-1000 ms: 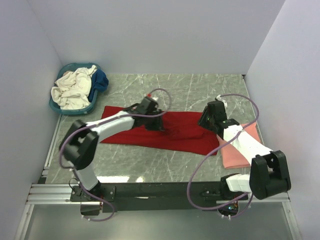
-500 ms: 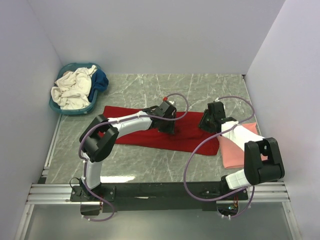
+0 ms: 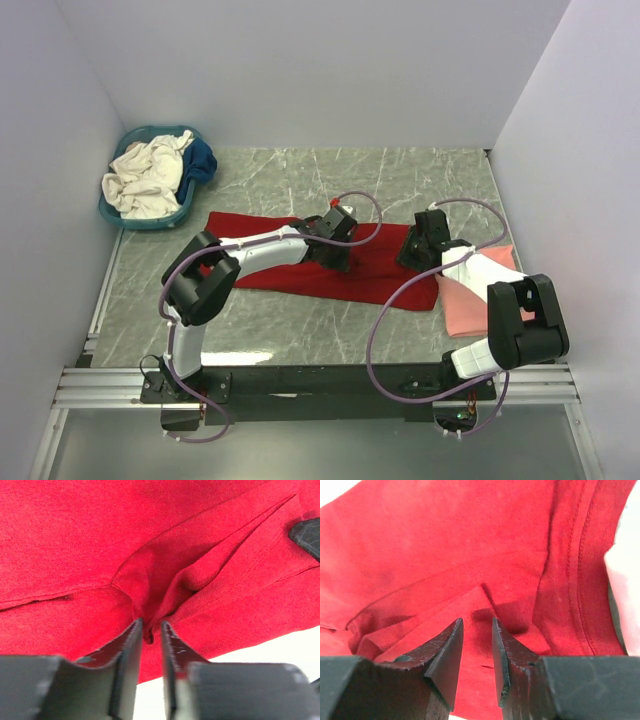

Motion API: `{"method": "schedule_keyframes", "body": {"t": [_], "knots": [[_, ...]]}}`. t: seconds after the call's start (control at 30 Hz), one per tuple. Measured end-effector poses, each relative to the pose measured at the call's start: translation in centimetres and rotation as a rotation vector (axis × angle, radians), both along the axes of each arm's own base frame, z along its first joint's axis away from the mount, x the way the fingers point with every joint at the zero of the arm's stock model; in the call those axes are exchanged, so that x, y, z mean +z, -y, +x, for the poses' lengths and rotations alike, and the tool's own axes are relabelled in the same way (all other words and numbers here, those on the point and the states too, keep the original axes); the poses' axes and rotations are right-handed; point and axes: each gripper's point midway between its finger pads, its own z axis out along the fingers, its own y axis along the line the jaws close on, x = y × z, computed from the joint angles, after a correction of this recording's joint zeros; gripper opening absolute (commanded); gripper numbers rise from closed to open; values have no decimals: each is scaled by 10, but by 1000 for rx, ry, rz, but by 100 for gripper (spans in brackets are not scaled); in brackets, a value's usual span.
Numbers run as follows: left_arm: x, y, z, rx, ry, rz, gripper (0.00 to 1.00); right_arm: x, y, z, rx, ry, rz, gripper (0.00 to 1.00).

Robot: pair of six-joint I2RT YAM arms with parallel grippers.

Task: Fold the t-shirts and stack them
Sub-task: Fold the tshirt

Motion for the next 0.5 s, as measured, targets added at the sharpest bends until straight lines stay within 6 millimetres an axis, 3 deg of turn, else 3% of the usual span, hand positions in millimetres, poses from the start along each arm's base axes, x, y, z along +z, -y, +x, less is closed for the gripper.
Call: {"method": "schedule_keyframes", "body": {"t": [0.27, 0.5], "knots": [[0, 0, -1, 1, 8, 10, 1, -3, 2, -3, -6, -7, -8, 37], [-2, -3, -2, 4, 3, 24, 1, -3, 7, -1, -22, -1, -26, 37]]}}
